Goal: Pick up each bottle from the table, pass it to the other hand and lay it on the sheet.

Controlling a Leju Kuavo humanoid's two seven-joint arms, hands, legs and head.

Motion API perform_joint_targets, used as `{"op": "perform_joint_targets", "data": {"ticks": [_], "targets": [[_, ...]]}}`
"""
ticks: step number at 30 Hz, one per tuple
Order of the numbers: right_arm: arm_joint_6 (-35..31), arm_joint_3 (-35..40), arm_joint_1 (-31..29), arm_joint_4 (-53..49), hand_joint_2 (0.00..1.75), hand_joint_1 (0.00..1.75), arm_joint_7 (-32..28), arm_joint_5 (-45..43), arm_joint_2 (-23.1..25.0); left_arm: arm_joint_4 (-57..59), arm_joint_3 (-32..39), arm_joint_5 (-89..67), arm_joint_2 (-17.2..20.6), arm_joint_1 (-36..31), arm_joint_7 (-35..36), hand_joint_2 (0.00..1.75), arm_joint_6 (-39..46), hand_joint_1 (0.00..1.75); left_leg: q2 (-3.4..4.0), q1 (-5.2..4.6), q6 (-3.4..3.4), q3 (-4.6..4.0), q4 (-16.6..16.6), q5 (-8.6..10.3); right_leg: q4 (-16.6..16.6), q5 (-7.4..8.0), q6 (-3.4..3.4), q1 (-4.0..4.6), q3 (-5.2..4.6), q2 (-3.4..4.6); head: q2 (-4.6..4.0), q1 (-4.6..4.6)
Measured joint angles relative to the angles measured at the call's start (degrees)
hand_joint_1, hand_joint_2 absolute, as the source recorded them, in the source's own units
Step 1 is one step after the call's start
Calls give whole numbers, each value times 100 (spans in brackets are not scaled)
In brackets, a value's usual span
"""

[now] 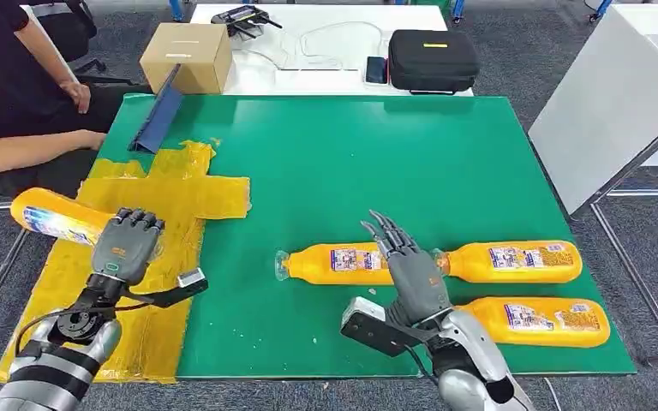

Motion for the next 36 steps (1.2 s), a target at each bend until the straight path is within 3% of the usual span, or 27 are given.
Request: {"op": "perform_joint_targets", "data": {"ticks": [2,3,4,5,9,14,23,28,32,36], "targets": [[118,6,-109,100,175,0,-107,-65,31,159,-149,32,72,-80,-115,175,-234,175,0,0,0,-1,0,0,0,0,0,0,-1,0,0,0],[140,15,-180,172,175,0,-195,-94,46,254,-229,111,105,-134,-211,175,-363,0,0,0,0,-1,0,1,0,1,0,0,-1,0,0,-2],[173,22,-274,267,175,0,-289,-105,66,364,-309,230,133,-207,-337,175,-497,0,-1,0,0,-1,0,2,0,1,0,0,0,0,0,0],[241,31,-388,372,175,0,-324,-107,88,475,-381,344,153,-277,-479,0,-565,0,-1,0,1,-1,0,4,1,3,1,0,1,0,0,0],[737,173,-1088,1175,175,0,-372,-232,203,998,-707,866,186,-618,-1109,0,-619,0,0,0,1,0,0,18,3,8,3,0,2,0,0,0],[881,354,-1915,2393,175,0,-503,-315,461,1447,-1003,1512,148,-882,-1624,0,-798,0,-8,0,3,-1,3,28,4,12,8,0,4,-1,0,0],[1294,612,-2930,4148,175,0,-772,-461,844,1531,-1115,3236,-9,-1007,-2515,0,-1836,0,-11,0,3,-5,3,27,5,12,8,0,1,-2,0,-2],[1297,710,-3196,4808,175,0,-877,-490,955,1426,-1054,3686,-98,-1009,-2699,0,-2161,0,-13,0,3,-5,3,28,5,12,9,0,2,-2,0,-2],[1399,787,-3384,5354,175,0,-991,-536,1017,1158,-789,5246,-239,-960,-3095,0,-3390,0,-21,0,3,-6,4,28,5,12,9,0,3,-8,0,-2],[1502,866,-3560,5987,175,0,-1198,-592,1065,616,-218,7204,-535,-816,-2885,0,-4810,0,-18,-1,3,-8,4,27,5,12,9,0,4,-10,0,-2]]}}
